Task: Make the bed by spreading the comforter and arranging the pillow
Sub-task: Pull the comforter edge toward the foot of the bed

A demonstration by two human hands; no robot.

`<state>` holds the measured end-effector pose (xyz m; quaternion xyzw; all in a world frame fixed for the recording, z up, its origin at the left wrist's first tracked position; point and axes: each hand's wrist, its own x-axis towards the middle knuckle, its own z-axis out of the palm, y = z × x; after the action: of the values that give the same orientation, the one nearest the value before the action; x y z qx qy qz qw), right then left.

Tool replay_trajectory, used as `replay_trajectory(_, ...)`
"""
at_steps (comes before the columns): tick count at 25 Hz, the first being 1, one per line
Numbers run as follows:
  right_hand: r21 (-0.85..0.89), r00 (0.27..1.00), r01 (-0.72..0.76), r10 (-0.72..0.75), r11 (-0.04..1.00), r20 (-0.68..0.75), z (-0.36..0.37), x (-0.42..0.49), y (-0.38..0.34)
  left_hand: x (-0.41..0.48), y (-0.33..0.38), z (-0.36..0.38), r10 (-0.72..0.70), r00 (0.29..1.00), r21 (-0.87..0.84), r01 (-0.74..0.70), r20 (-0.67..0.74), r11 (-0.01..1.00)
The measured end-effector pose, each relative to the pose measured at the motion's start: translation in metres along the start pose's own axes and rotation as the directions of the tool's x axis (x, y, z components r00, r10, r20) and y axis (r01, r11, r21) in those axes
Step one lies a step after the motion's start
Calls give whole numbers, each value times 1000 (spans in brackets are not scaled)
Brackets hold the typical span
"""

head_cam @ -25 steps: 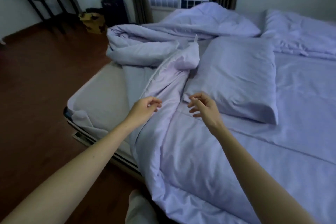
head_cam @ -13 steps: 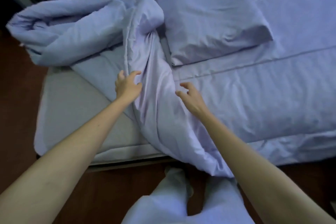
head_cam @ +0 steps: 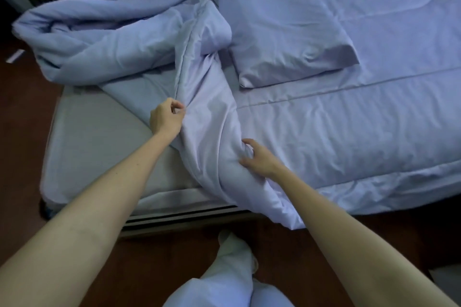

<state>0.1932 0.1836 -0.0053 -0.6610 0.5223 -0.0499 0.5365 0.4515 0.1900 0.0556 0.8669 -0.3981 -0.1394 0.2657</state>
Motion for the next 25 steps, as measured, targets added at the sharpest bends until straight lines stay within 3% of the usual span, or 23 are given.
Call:
replay_trajectory(5,-129,988,148,-141,981,62,38,-55,-5,-62,-31,-25,13,991,102,-27,131,994)
replay_trajectory(11,-342,982,190,-182,920,55,93,-98,-11,-140,-105,-63,-191,980,291,169,48,942)
replay_trajectory(13,-382,979,201,-197,902,49,102,-107,-14,-156,-138,-74,-263,957,366,203,122,908)
replay_trajectory(15,-438,976,213,-215,874,46,110,-110,-15,-171,-160,-86,-274,931,442,147,239,885)
replay_trajectory(17,-470,975,210,-216,857,42,117,-108,-14,-178,-166,-94,-246,907,503,45,341,863)
replay_trajectory(20,-515,980,194,-185,835,68,127,-100,-12,-171,-154,-101,-151,937,531,-41,314,847)
replay_trajectory(22,-544,989,149,-125,826,82,136,-95,-7,-157,-140,-103,7,969,492,-132,248,860)
replay_trajectory(25,-570,997,55,-20,820,68,151,-85,0,-121,-112,-103,238,947,448,-313,216,838)
